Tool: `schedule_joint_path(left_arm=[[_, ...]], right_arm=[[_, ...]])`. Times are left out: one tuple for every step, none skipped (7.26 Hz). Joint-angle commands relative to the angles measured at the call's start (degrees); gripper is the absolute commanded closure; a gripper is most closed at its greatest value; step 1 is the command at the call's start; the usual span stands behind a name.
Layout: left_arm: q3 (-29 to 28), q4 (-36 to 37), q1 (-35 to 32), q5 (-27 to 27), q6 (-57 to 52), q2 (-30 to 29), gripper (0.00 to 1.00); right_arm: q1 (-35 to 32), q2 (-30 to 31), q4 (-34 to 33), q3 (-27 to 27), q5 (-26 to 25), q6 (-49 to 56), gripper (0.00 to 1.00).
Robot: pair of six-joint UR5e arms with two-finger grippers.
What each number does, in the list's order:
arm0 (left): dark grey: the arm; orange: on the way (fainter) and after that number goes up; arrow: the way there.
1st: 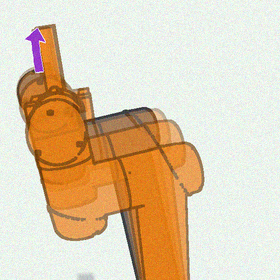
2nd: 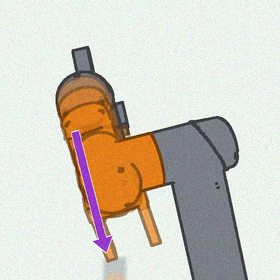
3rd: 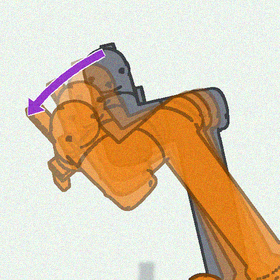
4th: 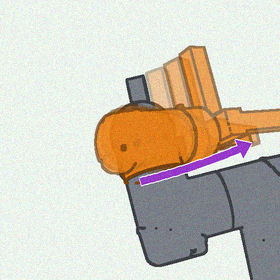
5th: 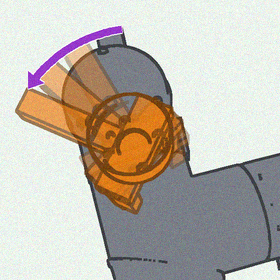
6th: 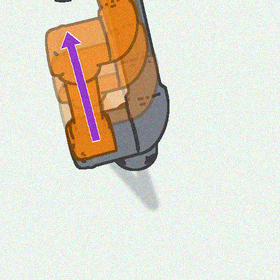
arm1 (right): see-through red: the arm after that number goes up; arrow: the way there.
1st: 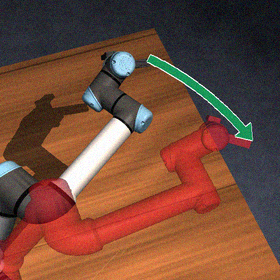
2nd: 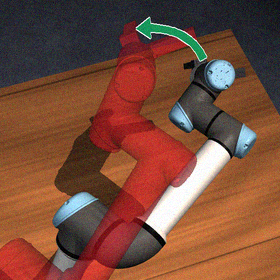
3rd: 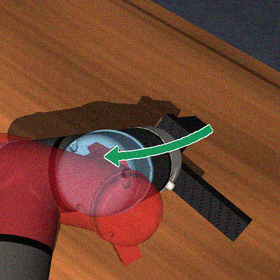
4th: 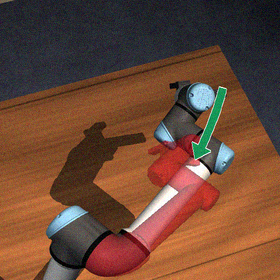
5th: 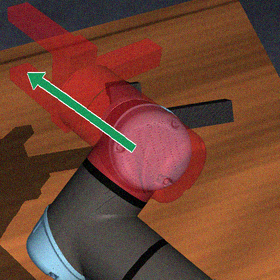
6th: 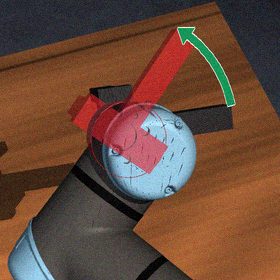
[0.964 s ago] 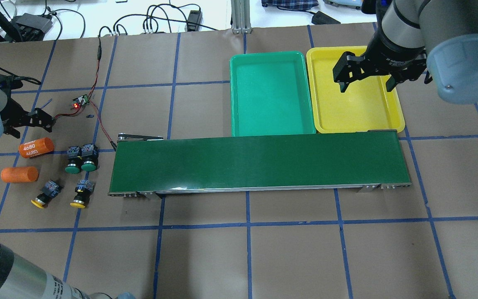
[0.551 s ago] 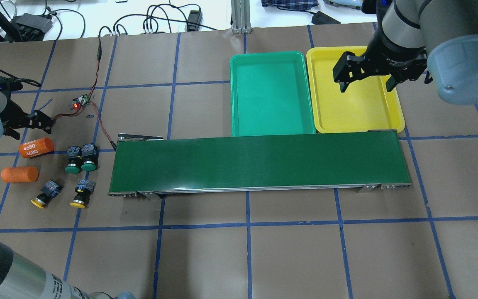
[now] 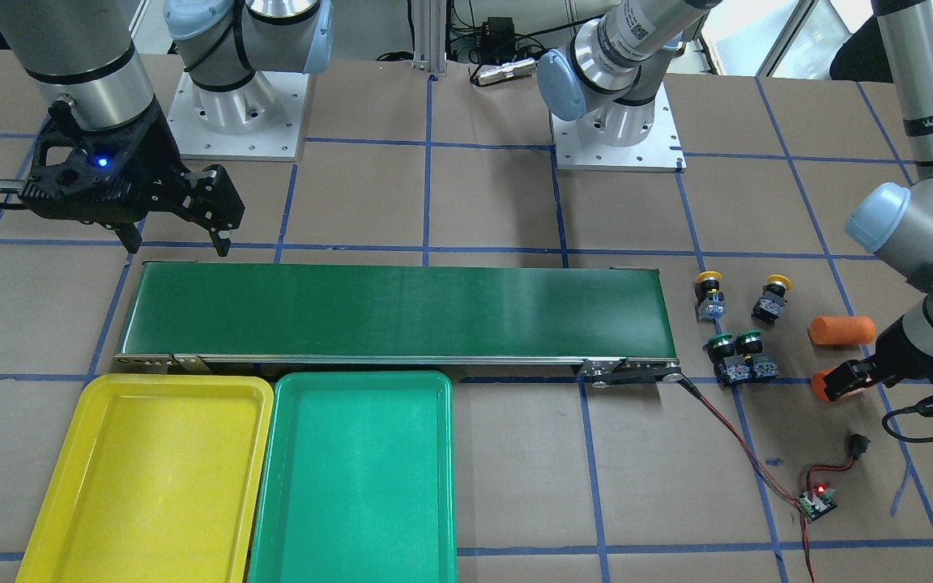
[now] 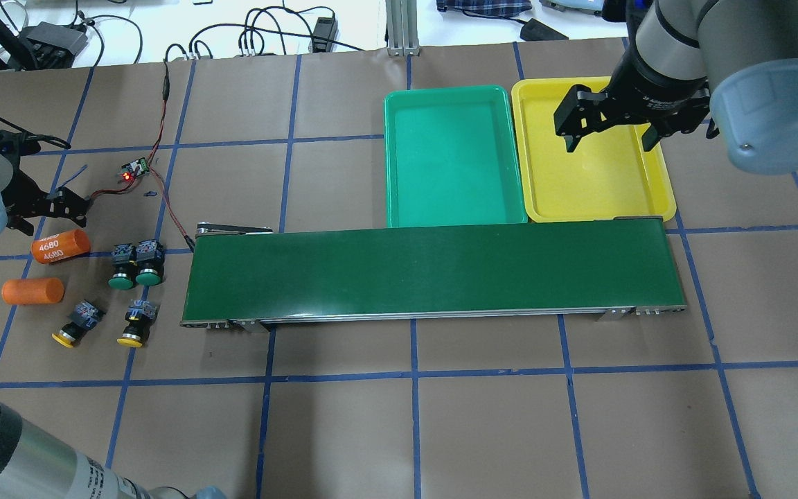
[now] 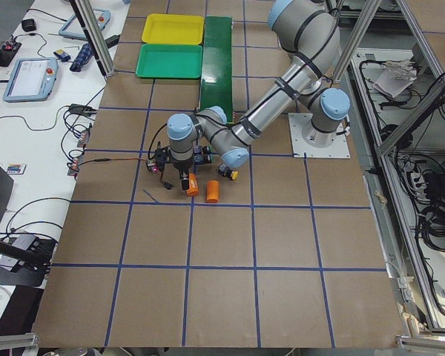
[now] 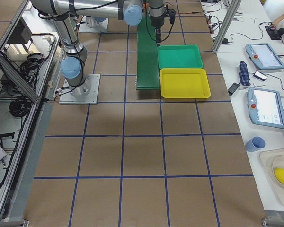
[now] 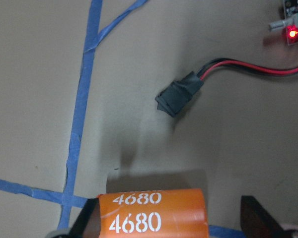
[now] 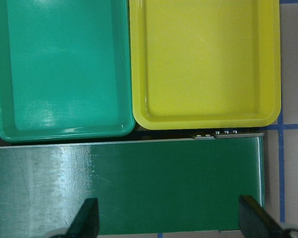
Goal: Sort buttons by color to trays
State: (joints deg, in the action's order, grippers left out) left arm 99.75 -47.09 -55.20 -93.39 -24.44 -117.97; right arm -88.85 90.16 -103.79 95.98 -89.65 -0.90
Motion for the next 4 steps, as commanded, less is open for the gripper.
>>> schedule_joint_path(left_arm=[[0.01,-0.02,0.00,-0.92,-0.61,0.02,0.00],[0.36,-0.02,0.00,-0.75,-0.61,-0.15,0.00],[-0.08,-0.02,0.00,-0.83,-0.61,-0.67,0.00],[-0.25,0.50,0.00,-1.79,-0.61,-1.55,0.00]], right_arm=[[0.00,0.19,0.08,0.00,-0.27,-0.07,0.00],[0.00,0.10,0.08,0.00,-0.35,0.02,0.00],[0.00,0.10,-0.01,-0.09,-0.53,0.02,0.00],[0.08,-0.07,-0.18,-0.35,-0.53,0.11,0.00]])
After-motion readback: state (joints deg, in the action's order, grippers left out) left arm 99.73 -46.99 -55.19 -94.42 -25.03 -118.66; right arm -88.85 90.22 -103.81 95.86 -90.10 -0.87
